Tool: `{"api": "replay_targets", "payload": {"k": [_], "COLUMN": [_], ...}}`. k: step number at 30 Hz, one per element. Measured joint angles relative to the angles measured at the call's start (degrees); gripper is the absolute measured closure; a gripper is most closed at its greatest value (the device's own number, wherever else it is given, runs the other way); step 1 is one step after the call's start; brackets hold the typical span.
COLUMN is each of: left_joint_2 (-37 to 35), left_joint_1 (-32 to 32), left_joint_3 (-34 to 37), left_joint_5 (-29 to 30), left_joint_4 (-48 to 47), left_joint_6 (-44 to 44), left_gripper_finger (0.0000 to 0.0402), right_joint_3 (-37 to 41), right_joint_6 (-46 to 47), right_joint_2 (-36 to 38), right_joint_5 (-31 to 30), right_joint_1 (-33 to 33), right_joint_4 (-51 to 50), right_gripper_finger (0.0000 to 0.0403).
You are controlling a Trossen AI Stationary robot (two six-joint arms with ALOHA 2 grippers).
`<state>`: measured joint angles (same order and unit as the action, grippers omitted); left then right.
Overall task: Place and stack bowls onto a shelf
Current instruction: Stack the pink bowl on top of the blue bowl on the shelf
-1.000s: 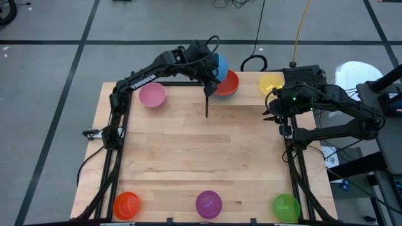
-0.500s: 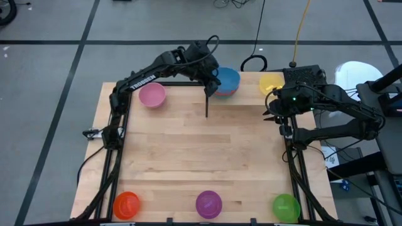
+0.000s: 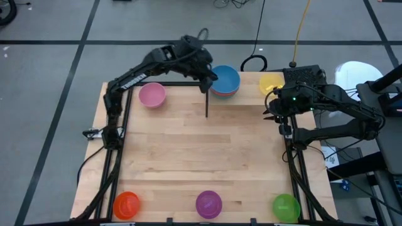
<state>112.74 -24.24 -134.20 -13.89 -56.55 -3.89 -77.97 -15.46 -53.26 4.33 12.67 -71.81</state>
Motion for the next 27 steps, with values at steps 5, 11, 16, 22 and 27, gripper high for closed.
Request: {"api": "replay_targets", "payload": {"k": [5,11,16,22,27], "left_joint_2": [-4.79,-10.14,-11.84,-11.73,-11.64], "left_joint_1": [-0.2,0.03,-0.26,-2.27,-4.08], "left_joint_3": [-0.03,-0.03,-0.05,1.88,4.84], "left_joint_5": [12.42,26.83,32.6,34.05,32.88], "left_joint_4": [-9.09,-19.93,-28.16,-32.93,-33.49], "left_joint_6": [-1.37,-8.39,-16.77,-22.2,-24.8], "left_gripper_finger": [0.0335,0.0334,0.0334,0.0334,0.0334], "right_joint_3": [0.0,0.0,0.0,0.0,0.0], "right_joint_6": [1.75,1.25,1.26,1.28,4.59], "right_joint_2": [0.01,-0.02,-0.02,-0.02,-0.02], "right_joint_5": [0.1,0.12,0.13,0.14,0.14], "right_joint_1": [0.0,0.0,0.0,-0.01,0.0], "right_joint_4": [0.0,0.82,2.35,4.4,4.42], "right_gripper_finger": [0.0314,0.0314,0.0314,0.0314,0.0314]}}
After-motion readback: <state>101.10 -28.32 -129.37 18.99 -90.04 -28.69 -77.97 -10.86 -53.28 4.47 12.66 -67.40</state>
